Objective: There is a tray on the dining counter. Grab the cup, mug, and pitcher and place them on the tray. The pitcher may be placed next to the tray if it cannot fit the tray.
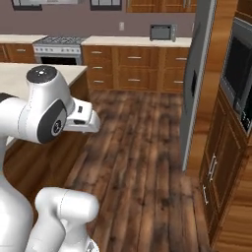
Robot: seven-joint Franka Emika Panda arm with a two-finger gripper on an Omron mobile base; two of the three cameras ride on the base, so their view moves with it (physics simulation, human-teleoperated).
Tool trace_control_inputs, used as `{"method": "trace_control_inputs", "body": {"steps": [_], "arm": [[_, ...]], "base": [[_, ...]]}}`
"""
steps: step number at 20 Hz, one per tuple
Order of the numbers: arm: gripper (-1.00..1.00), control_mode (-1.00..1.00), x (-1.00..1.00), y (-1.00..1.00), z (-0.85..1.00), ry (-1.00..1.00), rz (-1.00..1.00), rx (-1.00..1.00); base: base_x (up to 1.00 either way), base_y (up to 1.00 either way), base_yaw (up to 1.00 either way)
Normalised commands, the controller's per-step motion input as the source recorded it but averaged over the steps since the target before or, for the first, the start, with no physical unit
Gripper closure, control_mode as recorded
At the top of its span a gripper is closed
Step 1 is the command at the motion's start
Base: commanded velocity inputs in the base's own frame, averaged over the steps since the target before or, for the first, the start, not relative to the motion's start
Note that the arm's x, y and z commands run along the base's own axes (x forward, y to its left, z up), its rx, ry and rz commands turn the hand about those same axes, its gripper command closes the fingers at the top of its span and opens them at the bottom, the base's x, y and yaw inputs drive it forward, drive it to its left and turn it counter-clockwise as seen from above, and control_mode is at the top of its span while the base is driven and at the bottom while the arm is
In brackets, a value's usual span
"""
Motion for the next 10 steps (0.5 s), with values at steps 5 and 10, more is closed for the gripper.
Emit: {"method": "trace_control_inputs", "body": {"steps": [5, 10], "arm": [[-1.00, 1.00, 0.00, 0.00, 0.00, 0.00, 0.00, 0.00], [-1.00, 1.00, 0.00, 0.00, 0.00, 0.00, 0.00, 0.00]], "base": [[1.00, 0.09, -0.14], [1.00, 0.04, -0.13]]}}
